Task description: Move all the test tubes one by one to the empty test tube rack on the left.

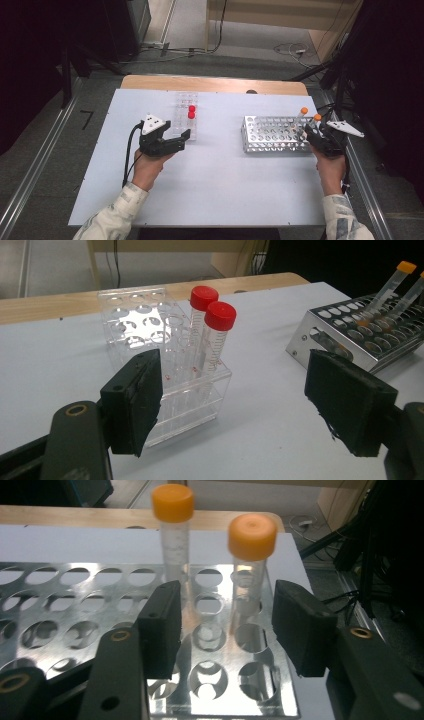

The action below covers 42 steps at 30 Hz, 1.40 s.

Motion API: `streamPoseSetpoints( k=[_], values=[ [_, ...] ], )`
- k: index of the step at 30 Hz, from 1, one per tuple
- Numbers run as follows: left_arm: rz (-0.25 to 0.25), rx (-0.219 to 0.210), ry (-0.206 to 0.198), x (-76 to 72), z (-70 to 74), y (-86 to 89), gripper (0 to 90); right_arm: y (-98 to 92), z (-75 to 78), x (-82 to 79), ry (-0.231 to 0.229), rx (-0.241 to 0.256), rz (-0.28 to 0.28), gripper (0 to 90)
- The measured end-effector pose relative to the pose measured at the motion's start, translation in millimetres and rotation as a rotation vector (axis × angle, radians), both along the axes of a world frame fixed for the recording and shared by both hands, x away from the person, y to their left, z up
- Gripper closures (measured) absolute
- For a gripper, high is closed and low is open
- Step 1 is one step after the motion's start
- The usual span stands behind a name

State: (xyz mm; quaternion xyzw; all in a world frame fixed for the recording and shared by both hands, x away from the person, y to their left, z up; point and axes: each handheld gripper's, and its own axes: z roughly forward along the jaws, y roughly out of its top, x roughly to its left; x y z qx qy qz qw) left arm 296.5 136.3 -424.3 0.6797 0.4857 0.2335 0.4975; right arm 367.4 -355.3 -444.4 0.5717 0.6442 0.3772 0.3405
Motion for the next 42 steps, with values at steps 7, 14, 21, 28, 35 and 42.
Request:
streamPoseSetpoints(
  k=[7, 14, 21, 28, 35, 42],
  values=[
    [-0.012, -0.005, 0.0, 0.5, -0.4, -3.6, 23.6, 0.0, -9.3, 16.3, 0.002, -0.043, -0.015, 56.4],
    [-0.017, 0.005, 0.012, 2.4, -3.4, -4.9, 23.7, -2.4, -12.0, 23.4, -0.011, -0.036, -0.015, 64.9],
    [-0.017, 0.003, 0.01, 0.8, -3.3, -5.5, 23.7, -5.9, -5.7, 19.3, -0.038, -0.02, -0.022, 71.5],
    [-0.021, 0.004, 0.015, 0.1, -4.1, -5.4, 23.6, -5.9, 18.0, 5.5, -0.11, -0.003, -0.016, 71.7],
    [-0.027, 0.009, 0.012, -0.4, -3.5, -7.6, 21.6, -2.9, 42.6, -11.8, -0.153, -0.009, 0.01, 71.7],
    [-0.027, 0.011, 0.018, -1.6, -2.6, -10.8, 16.7, 13.7, 54.9, -32.1, -0.153, 0.021, 0.12, 71.7]
  ],
)
